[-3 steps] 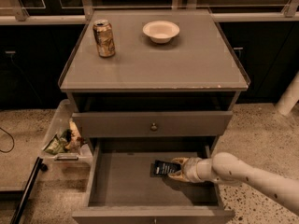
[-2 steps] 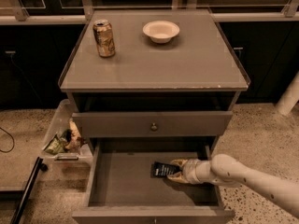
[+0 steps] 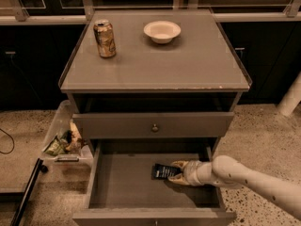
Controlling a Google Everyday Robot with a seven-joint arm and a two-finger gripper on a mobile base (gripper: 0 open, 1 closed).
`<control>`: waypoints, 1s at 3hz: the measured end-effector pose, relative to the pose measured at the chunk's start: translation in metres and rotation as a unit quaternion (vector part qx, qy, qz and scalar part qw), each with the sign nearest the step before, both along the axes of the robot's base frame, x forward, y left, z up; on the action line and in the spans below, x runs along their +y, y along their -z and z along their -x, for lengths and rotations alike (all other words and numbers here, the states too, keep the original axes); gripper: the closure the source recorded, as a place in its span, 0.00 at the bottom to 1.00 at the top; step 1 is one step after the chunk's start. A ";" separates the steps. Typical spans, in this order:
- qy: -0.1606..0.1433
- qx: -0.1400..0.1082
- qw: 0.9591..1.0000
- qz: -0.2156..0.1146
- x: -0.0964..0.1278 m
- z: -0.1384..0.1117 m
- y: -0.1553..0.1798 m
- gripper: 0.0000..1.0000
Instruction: Place rxbar blueberry into middle drawer
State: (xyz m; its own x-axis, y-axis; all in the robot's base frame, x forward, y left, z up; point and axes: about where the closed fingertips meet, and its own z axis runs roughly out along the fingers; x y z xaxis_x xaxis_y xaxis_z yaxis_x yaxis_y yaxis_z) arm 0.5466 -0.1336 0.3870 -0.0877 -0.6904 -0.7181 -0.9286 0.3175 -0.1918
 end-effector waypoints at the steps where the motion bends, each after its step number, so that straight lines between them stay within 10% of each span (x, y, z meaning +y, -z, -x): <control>1: 0.000 0.000 1.000 0.000 0.000 0.000 0.000 0.34; 3: -0.002 0.002 1.000 -0.006 -0.004 0.002 -0.006 0.00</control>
Offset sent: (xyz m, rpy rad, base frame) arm 0.0000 0.0000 0.0000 0.0000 0.0000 0.0000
